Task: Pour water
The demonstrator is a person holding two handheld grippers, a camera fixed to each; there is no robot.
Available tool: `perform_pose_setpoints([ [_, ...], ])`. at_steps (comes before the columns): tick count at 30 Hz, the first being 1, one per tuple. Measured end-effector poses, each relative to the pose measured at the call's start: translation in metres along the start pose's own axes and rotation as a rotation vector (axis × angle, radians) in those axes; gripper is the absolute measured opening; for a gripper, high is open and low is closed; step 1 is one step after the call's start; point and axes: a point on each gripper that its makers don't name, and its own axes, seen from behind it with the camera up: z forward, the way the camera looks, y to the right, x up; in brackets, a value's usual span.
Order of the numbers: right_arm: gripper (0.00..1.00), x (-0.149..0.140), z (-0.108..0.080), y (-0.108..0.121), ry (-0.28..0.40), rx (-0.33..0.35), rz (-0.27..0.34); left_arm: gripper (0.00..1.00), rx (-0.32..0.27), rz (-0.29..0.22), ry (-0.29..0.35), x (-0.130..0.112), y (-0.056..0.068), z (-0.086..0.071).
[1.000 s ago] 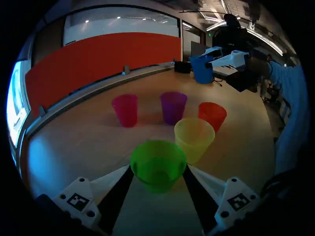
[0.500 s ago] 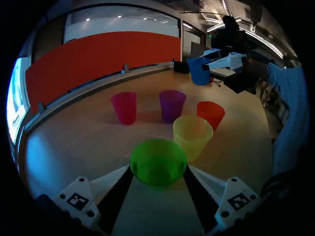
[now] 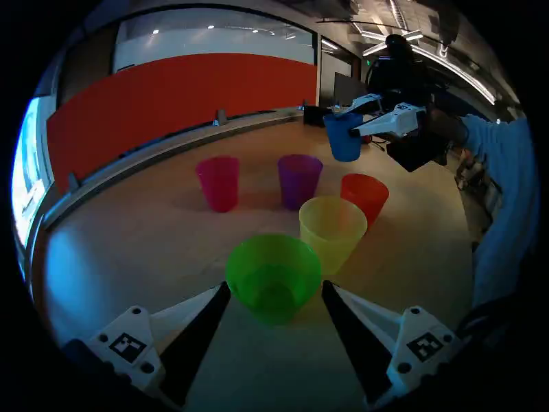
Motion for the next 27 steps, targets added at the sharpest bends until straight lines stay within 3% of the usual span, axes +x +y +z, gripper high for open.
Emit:
perform_pose_setpoints([
  [15,0.91,-0.048,0.025,0.003,-0.07,-0.007,0.002,1.0,0.016,-0.006,0.005,-0.006,0.002,-0.018],
  [27,0.91,-0.067,0.03,0.002,-0.098,-0.019,-0.022,1.0,0.014,-0.007,0.007,-0.006,0.004,-0.022],
])
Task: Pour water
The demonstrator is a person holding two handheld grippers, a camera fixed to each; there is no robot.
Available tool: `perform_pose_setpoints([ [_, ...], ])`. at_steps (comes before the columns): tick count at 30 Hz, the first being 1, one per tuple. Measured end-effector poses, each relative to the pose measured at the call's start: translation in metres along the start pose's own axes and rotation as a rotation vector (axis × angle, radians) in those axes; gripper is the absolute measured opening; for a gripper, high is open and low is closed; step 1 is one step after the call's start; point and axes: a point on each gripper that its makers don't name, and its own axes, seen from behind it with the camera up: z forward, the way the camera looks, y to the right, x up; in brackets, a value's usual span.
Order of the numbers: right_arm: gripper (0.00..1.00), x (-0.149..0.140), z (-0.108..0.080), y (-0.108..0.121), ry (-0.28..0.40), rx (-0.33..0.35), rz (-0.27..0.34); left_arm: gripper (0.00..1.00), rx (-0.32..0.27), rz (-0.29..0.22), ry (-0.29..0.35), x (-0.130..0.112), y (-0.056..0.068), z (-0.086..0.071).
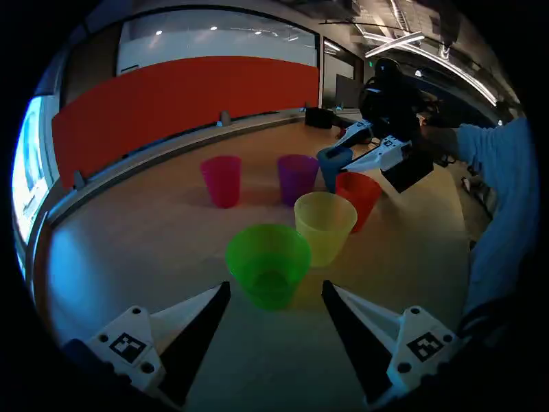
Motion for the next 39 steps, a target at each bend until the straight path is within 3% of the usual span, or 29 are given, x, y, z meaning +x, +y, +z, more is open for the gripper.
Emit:
perform_pose_setpoints([
  [15,0.92,-0.018,-0.008,-0.002,-0.038,-0.015,-0.004,1.0,-0.002,0.013,-0.013,-0.003,0.002,-0.001],
  [20,1.0,-0.021,-0.007,-0.004,-0.048,-0.017,-0.01,1.0,0.001,0.01,-0.013,-0.002,0.0,-0.002],
  [27,1.0,-0.024,-0.011,-0.006,-0.052,-0.024,-0.01,1.0,0.021,0.002,-0.014,-0.004,-0.006,-0.007],
  [39,1.0,-0.041,-0.041,-0.001,-0.039,-0.073,0.011,1.0,0.089,-0.026,0.026,-0.001,-0.023,-0.02],
])
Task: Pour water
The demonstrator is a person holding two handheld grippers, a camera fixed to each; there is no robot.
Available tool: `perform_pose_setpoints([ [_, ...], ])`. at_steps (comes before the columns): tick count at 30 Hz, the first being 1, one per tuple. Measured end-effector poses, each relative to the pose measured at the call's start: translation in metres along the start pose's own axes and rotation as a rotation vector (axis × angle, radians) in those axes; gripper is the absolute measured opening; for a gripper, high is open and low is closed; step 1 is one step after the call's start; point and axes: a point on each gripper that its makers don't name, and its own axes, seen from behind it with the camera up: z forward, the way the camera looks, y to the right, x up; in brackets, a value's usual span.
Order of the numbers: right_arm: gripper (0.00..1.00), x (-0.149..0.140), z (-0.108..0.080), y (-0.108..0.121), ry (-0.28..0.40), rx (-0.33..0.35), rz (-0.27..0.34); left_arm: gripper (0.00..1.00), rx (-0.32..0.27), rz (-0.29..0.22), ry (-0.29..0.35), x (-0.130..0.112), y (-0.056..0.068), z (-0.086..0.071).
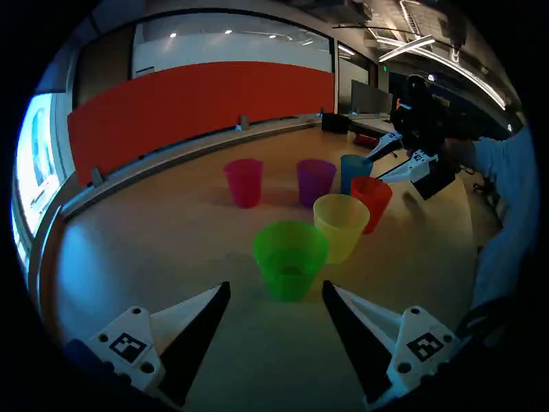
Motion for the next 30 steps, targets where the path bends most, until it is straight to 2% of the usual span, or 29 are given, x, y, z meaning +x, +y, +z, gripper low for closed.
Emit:
perform_pose_setpoints([
  [6,1.0,-0.006,-0.017,0.003,0.016,-0.032,0.015,1.0,0.038,-0.014,0.028,0.002,-0.006,-0.008],
  [14,1.0,0.002,-0.039,0.003,0.057,-0.07,0.027,1.0,0.09,-0.028,0.07,0.006,-0.01,-0.017],
  [17,1.0,0.006,-0.047,0.004,0.079,-0.093,0.031,1.0,0.132,-0.026,0.095,0.01,-0.017,-0.024],
  [24,1.0,0.015,-0.063,0.007,0.148,-0.157,0.064,1.0,0.231,-0.053,0.182,0.027,-0.035,-0.043],
  [30,1.0,0.025,-0.075,0.016,0.237,-0.247,0.108,0.99,0.28,-0.085,0.281,0.049,-0.041,-0.052],
])
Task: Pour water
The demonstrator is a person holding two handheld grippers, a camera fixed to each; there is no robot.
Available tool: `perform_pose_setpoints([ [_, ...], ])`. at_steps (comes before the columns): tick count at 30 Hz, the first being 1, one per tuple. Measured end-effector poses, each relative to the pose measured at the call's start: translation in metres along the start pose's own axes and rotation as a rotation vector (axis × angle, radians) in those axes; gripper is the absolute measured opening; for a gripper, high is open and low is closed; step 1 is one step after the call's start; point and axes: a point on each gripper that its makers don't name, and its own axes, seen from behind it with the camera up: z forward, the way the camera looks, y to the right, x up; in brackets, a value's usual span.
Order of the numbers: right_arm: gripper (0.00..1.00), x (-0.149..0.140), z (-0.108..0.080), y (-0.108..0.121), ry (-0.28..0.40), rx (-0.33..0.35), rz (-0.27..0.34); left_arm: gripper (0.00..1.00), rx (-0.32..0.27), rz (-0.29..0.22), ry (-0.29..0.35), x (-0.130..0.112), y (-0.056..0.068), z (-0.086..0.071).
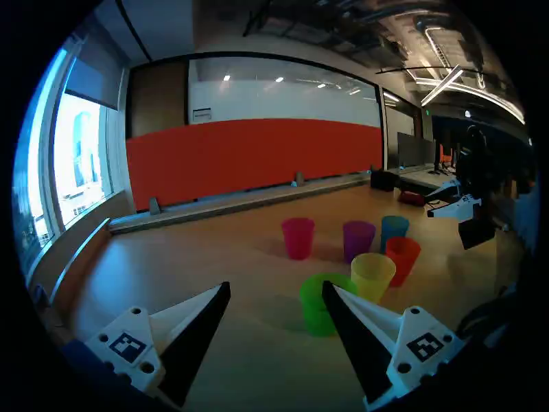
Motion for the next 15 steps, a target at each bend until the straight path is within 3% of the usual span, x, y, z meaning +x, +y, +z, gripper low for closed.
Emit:
perform_pose_setpoints([
  [9,1.0,0.026,-0.013,0.024,0.162,-0.153,0.084,0.99,0.071,-0.017,0.09,0.018,-0.001,0.003],
  [15,1.0,0.049,-0.025,0.043,0.269,-0.245,0.117,0.99,0.147,-0.016,0.172,0.038,-0.008,-0.005],
])
